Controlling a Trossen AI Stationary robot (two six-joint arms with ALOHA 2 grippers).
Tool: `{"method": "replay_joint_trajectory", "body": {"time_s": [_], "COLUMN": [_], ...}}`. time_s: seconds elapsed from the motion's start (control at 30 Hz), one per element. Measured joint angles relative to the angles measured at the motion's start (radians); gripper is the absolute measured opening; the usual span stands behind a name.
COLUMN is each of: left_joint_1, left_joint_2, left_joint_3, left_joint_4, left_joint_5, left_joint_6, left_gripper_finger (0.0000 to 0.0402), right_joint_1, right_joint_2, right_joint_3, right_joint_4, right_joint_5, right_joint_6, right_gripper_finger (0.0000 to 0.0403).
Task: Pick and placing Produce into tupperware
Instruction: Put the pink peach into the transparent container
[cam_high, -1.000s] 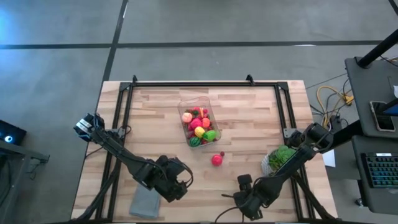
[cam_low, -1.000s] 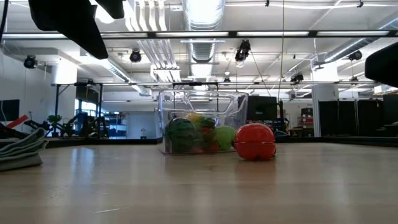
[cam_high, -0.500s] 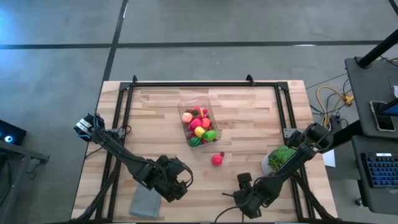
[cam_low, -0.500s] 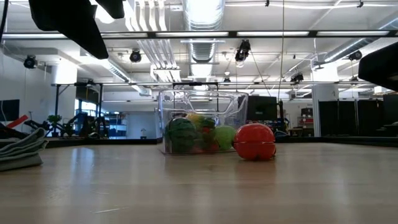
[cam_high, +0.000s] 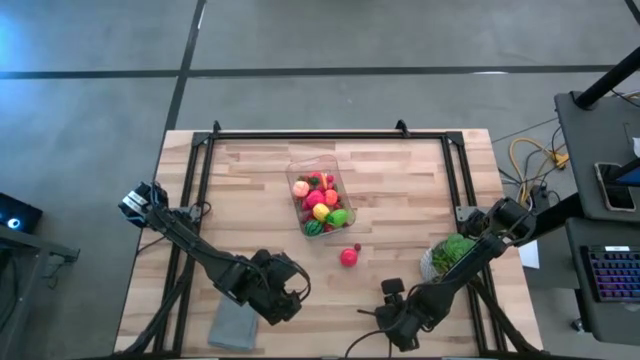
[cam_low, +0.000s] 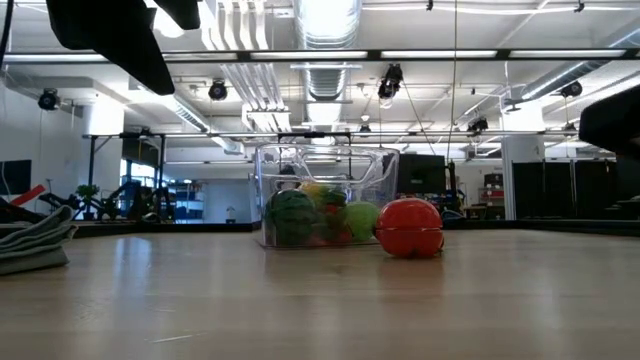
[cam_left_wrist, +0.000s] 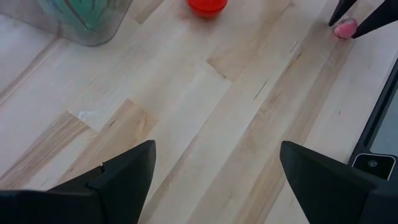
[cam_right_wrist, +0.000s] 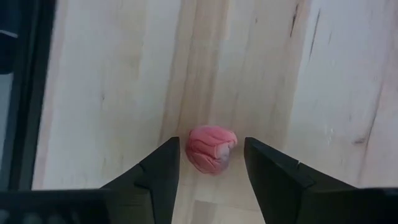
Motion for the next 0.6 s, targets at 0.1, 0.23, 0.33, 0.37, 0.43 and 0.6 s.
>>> {"method": "replay_joint_trajectory", "body": {"time_s": [0.1, 0.23, 0.33, 0.37, 0.43, 0.6], "left_joint_1": [0.000, 0.000, 0.000, 0.000, 0.000, 0.000], "left_joint_2": [0.000, 0.000, 0.000, 0.000, 0.000, 0.000], "left_joint_3": [0.000, 0.000, 0.000, 0.000, 0.000, 0.000], "left_joint_4": [0.000, 0.000, 0.000, 0.000, 0.001, 0.000], "left_joint_5": [0.000, 0.000, 0.000, 0.000, 0.000, 0.000], "left_joint_6": [0.000, 0.000, 0.000, 0.000, 0.001, 0.002], "left_gripper_finger": [0.0329, 0.0329, 0.0329, 0.0329, 0.0329, 0.0329], "right_joint_1": [0.000, 0.000, 0.000, 0.000, -0.001, -0.012], "right_joint_2": [-0.002, -0.003, -0.003, -0.003, -0.002, -0.008], "right_joint_3": [-0.018, -0.024, -0.019, -0.016, -0.009, 0.016], "right_joint_4": [0.017, 0.018, 0.014, 0.011, 0.004, 0.007], "right_joint_5": [0.001, 0.003, 0.003, 0.003, 0.001, -0.001], "right_joint_6": [0.035, 0.048, 0.048, 0.048, 0.048, 0.048], "right_gripper_finger": [0.0171, 0.0170, 0.0160, 0.0153, 0.0138, 0.0097]}}
